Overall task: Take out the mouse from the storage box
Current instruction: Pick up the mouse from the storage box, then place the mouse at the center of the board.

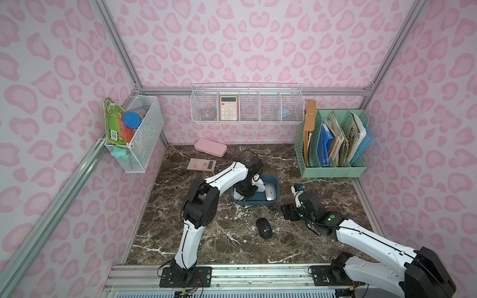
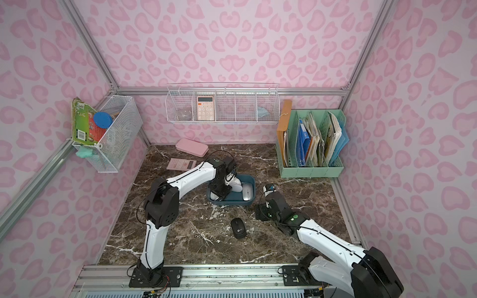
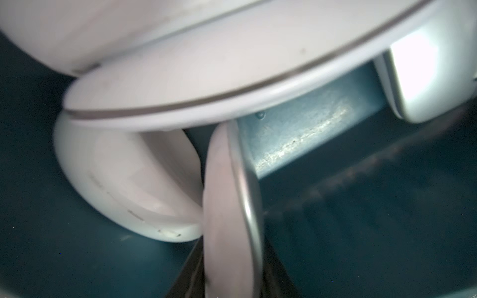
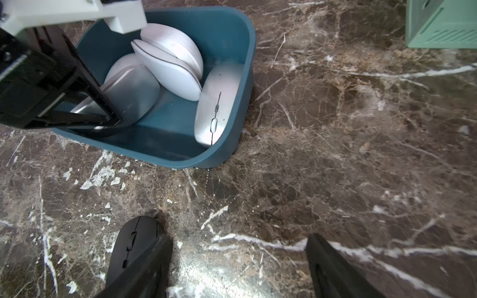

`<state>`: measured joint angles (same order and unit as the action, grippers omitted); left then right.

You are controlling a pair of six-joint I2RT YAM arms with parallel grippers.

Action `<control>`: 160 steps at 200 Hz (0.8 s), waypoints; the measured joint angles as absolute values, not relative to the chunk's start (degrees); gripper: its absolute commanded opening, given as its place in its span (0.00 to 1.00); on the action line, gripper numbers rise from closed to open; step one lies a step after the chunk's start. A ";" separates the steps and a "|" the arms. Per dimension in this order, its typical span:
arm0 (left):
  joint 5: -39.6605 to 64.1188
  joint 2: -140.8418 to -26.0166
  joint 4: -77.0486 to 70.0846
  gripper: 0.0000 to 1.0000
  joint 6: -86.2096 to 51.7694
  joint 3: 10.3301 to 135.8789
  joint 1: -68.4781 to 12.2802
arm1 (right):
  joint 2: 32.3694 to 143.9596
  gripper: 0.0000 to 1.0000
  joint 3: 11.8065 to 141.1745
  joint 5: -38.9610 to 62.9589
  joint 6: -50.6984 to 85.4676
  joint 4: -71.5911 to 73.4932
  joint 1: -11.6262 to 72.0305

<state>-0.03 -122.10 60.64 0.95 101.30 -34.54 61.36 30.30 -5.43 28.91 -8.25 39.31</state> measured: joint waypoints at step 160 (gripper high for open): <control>1.30 -100.22 49.28 0.22 -11.40 88.82 -33.39 | 60.34 0.85 30.48 -5.37 29.58 -8.14 39.31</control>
